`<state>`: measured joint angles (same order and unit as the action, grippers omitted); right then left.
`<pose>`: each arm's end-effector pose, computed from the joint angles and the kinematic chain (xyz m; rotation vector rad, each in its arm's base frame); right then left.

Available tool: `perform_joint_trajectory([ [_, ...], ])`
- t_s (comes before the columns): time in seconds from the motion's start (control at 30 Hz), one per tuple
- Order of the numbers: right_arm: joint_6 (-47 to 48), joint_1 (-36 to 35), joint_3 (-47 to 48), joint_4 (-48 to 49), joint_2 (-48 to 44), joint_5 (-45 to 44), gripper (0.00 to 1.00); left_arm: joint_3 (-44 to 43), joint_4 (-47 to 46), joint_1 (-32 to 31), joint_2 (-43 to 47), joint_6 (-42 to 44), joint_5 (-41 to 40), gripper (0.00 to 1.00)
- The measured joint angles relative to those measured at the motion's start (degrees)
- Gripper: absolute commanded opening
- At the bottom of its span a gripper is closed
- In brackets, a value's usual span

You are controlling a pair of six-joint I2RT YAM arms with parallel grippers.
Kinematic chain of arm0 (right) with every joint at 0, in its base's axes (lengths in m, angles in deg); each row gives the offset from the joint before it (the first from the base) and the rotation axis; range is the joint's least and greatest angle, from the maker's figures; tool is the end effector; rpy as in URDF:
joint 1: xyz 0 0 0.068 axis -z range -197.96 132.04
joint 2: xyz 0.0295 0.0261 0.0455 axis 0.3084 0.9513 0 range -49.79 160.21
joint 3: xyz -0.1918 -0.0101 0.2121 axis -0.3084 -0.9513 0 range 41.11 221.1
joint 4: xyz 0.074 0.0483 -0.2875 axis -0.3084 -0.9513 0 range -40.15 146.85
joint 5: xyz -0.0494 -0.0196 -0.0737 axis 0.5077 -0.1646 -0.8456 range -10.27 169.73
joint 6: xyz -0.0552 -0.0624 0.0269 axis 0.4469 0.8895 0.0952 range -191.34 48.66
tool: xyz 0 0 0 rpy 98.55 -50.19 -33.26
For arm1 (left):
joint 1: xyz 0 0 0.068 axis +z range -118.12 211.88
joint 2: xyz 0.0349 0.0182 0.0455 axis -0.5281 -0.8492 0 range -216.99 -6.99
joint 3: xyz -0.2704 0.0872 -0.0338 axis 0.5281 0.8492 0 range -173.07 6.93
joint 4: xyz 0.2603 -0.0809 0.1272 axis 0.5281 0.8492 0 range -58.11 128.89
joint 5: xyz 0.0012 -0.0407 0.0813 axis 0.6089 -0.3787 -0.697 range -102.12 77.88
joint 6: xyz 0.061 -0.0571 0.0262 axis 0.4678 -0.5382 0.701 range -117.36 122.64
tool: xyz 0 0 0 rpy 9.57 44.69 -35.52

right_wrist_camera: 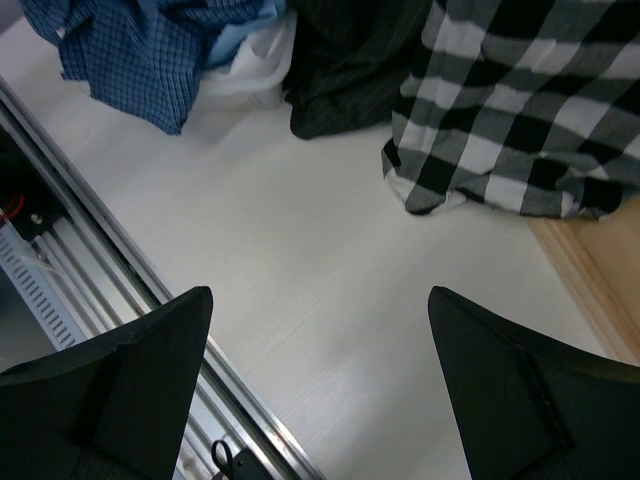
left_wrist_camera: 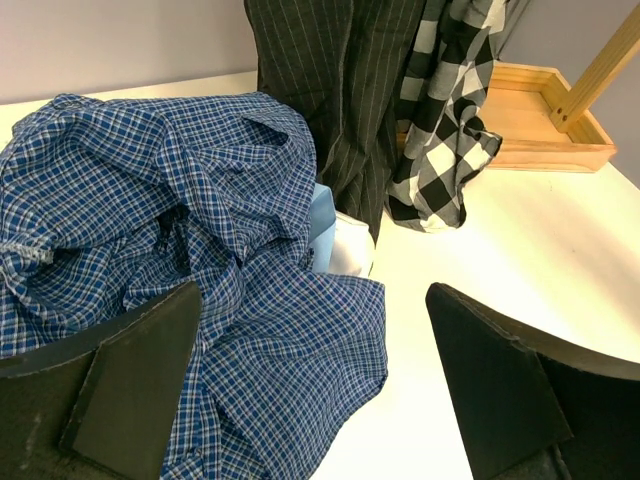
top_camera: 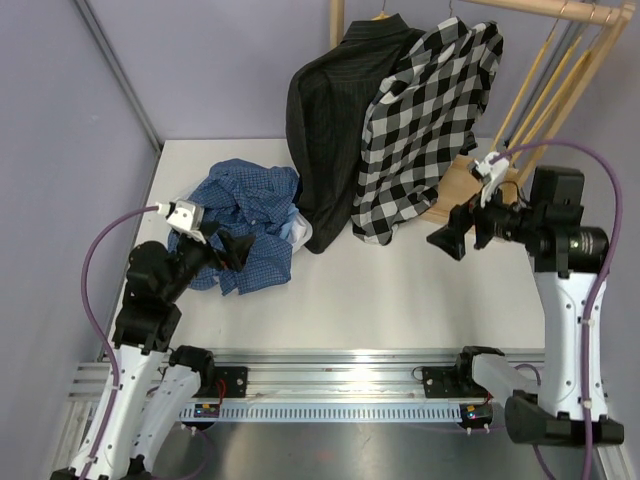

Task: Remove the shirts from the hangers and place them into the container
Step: Grab a hanger with a shirt on it with the right arm

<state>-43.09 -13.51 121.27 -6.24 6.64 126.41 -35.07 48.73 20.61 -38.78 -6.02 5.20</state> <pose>0.2068 0.0406 0.4345 -0.8229 1.8980 0.5692 0.1941 -0.0622 0.3526 0.2678 1.6865 -0.5147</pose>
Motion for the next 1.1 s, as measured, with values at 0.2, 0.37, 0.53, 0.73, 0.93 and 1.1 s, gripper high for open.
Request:
perform_joint_trajectory([
  [0.2, -6.9, -9.2, 18.6, -1.9, 11.7, -3.0, 0.95, 3.8, -1.6, 0.0, 4.5, 0.2, 0.3, 0.99],
  [0.37, -13.8, -16.3, 31.6, -1.0, 20.9, -8.8, 0.95, 5.0, -1.5, 0.0, 5.6, 0.2, 0.5, 0.99],
  [0.53, -19.7, -18.8, 43.8, 2.1, 32.0, -17.6, 0.99, 5.0, -1.5, 0.0, 6.3, 0.3, 0.4, 0.99],
  [0.73, -31.1, -24.9, 48.0, 7.0, 39.9, -36.1, 0.99, 5.0, -1.4, 0.0, 6.4, 0.8, 0.0, 0.99],
  [0.93, -40.1, -29.1, 46.3, 17.0, 42.1, -53.5, 0.99, 5.0, -1.4, 0.0, 6.4, 1.4, -0.2, 0.99],
  [1.1, -42.6, -32.7, 49.1, 23.3, 45.0, -67.1, 0.99, 5.0, -1.1, 0.1, 6.3, 1.7, -0.2, 0.99],
])
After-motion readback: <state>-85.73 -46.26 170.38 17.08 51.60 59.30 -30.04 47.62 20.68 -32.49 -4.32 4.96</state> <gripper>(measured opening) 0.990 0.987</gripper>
